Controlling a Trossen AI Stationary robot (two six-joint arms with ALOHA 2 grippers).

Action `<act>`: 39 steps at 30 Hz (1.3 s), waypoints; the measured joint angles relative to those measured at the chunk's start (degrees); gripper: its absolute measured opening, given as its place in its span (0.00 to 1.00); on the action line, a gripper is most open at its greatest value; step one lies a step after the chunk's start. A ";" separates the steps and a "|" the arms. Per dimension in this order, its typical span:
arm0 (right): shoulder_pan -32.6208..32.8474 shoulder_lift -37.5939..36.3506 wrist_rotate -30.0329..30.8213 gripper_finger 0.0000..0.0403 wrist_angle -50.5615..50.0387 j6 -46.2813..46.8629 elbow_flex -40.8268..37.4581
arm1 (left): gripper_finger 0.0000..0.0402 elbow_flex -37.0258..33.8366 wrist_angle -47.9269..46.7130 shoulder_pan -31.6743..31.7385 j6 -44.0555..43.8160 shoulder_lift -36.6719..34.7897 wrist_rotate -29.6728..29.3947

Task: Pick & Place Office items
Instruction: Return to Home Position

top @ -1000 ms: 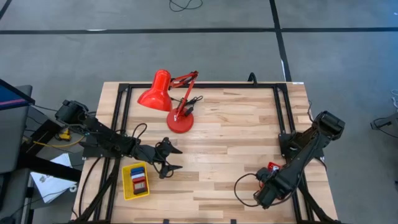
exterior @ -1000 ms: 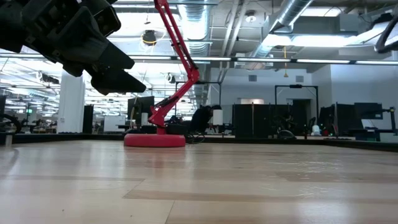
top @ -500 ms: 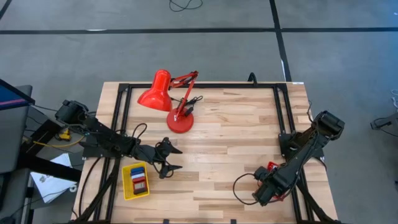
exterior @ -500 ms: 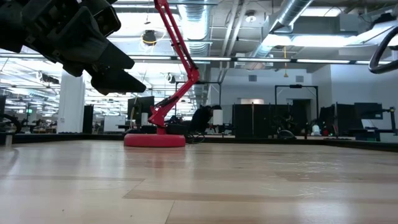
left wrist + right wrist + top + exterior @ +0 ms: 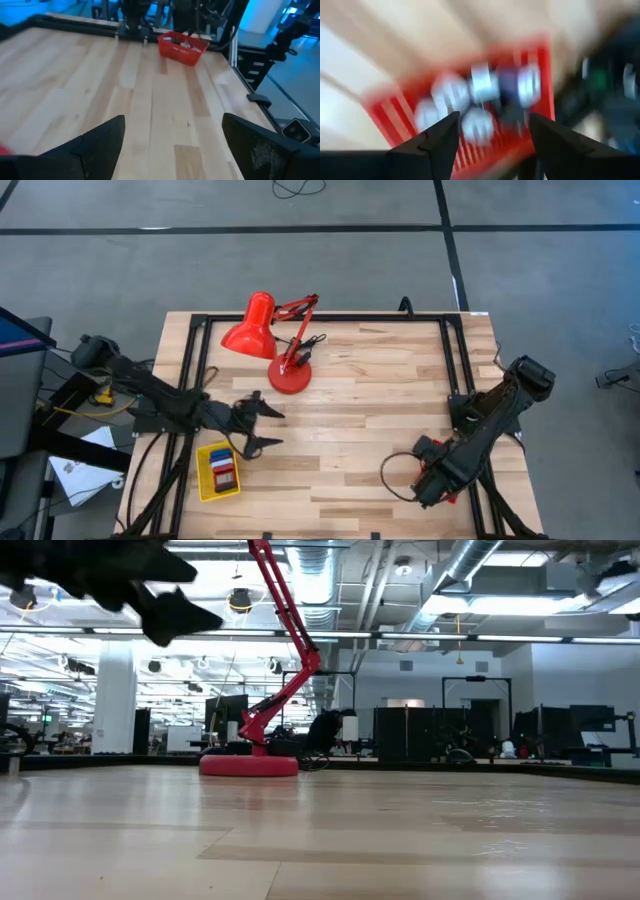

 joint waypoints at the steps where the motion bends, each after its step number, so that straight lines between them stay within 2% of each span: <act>1: -0.49 -0.95 4.12 0.57 0.77 -0.05 0.02 | 0.82 0.00 -3.00 0.00 0.01 -2.98 -0.40; 3: -2.14 -4.09 12.72 0.57 8.28 -4.71 -1.00 | 0.82 0.00 -7.95 0.00 1.06 -8.05 -1.65; 6: -5.60 -9.79 23.85 0.57 24.33 -19.23 -4.58 | 0.82 -0.02 -12.40 0.00 2.67 -14.02 -4.39; 8: -8.70 -14.48 27.29 0.57 33.19 -29.37 -7.81 | 0.82 -0.02 -13.61 0.02 4.72 -16.74 -5.74; 11: -15.03 -21.79 28.77 0.57 42.24 -41.72 -14.18 | 0.82 -0.02 -13.80 0.18 8.29 -19.61 -6.79; 15: -24.09 -31.57 28.77 0.57 59.91 -58.22 -25.49 | 0.82 -0.02 -15.58 0.28 12.08 -23.81 -7.24; 18: -30.00 -38.04 22.84 0.57 72.67 -67.24 -33.67 | 0.82 -1.41 -15.29 0.56 12.42 -27.90 -9.56; 21: -34.59 -43.77 19.38 0.57 79.20 -71.10 -40.36 | 0.82 -5.18 -14.89 1.42 12.40 -33.56 -9.96; 28: -41.22 -54.87 16.60 0.57 83.51 -74.50 -50.07 | 0.82 -11.21 -14.89 5.60 13.11 -47.50 -9.96; 34: -48.25 -61.59 9.03 0.57 85.10 -78.54 -53.60 | 0.82 -12.47 -18.59 11.47 13.75 -54.33 -10.01; 39: -52.52 -67.53 7.62 0.57 85.48 -79.51 -57.24 | 0.82 -12.52 -23.73 13.22 13.90 -60.13 -8.87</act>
